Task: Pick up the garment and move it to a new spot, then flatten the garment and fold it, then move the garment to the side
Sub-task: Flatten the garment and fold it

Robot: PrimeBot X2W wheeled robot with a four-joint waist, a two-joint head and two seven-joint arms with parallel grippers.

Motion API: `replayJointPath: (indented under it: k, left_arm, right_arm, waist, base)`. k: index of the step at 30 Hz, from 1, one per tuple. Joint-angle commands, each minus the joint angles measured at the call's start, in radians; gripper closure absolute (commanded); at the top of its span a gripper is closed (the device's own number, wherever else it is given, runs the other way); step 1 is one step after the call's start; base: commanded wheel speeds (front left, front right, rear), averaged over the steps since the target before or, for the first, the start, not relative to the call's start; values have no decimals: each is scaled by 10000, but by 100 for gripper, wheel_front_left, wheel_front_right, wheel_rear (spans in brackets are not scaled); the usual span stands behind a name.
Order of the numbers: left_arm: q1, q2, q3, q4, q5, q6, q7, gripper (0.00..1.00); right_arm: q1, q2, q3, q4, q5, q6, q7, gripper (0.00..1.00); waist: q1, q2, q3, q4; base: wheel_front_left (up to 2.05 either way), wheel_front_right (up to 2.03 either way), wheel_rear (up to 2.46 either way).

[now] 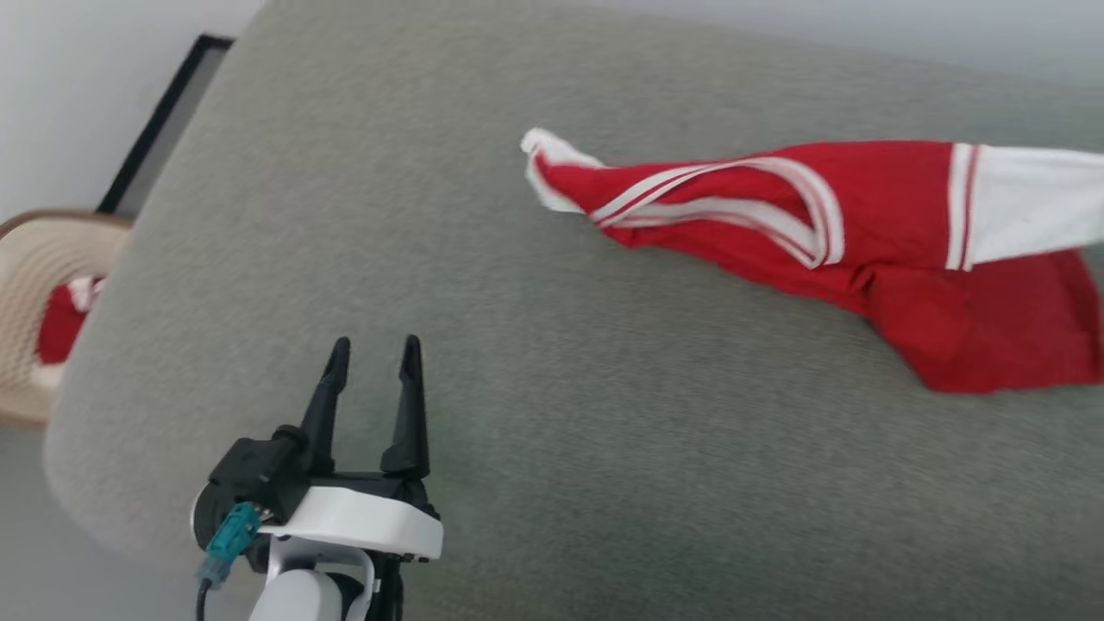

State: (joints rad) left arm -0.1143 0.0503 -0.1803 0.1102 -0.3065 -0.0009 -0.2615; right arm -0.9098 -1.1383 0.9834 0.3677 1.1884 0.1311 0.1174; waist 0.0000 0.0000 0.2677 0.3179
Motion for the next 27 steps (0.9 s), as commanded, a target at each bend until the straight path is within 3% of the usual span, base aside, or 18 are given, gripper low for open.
replayJointPath:
  k: [1,8,14,21,27]
  left_arm:
    - [134,14,74,-4,65,-51,-53,0]
    - [344,11,511,2,265,-149,-54,0]
    - [315,14,734,116,407,-240,-53,0]
    - [39,15,651,326,487,-372,-53,0]
    - [-160,17,443,482,462,-411,-53,0]
  right_arm:
    - [430,-119,-26,-19,211,-5,-198,100]
    - [3458,-1003,-188,-689,2134,-7,-2001,100]
    - [5142,-1220,-382,-410,3443,-7,-3357,100]
    - [5023,-130,-1443,1220,5670,-8,-3682,100]
    - [4193,786,-1318,3250,6119,-3,-3132,100]
  waist:
    - [0,0,-260,-479]
    - [0,0,-299,-1351]
    - [0,0,-353,-1919]
    - [0,0,-356,-2249]
    - [0,0,-206,-2140]
  base:
    - [0,0,0]
    - [0,0,0]
    - [0,0,0]
    - [0,0,0]
    - [0,0,0]
